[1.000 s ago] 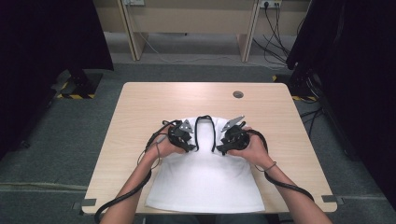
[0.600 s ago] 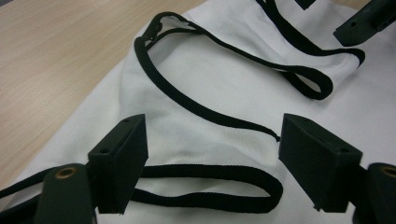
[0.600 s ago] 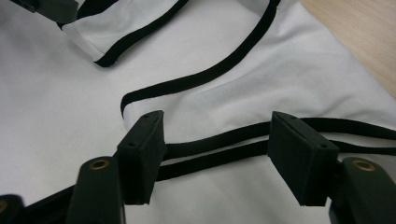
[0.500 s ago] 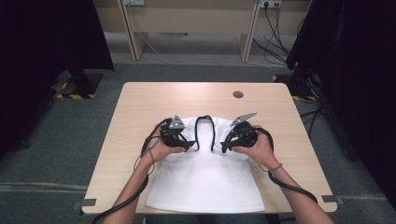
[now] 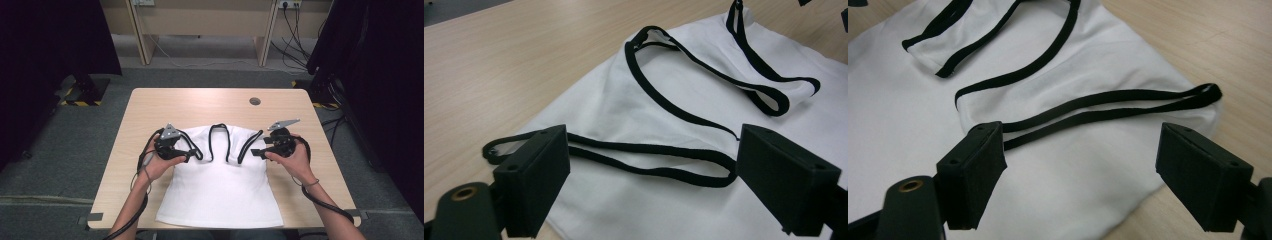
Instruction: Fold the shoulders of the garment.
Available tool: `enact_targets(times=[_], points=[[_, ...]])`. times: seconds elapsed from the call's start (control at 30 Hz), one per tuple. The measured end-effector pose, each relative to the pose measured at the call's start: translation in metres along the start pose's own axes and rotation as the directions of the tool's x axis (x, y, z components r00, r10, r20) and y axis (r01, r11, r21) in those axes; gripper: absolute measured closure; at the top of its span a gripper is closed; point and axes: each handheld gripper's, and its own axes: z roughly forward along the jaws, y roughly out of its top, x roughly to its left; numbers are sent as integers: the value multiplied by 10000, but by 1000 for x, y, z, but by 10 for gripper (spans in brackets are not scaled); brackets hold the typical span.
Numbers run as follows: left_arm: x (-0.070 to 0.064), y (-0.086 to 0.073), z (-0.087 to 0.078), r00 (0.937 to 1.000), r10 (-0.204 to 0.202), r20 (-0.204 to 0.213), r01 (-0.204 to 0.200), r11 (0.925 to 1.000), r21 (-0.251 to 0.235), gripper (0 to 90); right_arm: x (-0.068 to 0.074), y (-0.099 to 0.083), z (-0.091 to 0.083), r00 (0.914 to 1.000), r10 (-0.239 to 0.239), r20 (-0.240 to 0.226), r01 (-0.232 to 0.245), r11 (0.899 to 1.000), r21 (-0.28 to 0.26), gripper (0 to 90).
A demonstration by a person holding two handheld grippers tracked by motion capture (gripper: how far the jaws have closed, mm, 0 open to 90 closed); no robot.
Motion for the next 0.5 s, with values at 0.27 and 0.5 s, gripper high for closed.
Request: enact_targets(times=[0.27,0.5], points=[[7,-3,-10,9997,-92,-236,92,10000,-10,140,-11,-9,-13,9995,279,142,-276,9993,-259,197],[11,-9,-13,9991,-211,-377,214,9997,80,140,-17,-13,-21,9987,449,252,-439,9984,-368,197]])
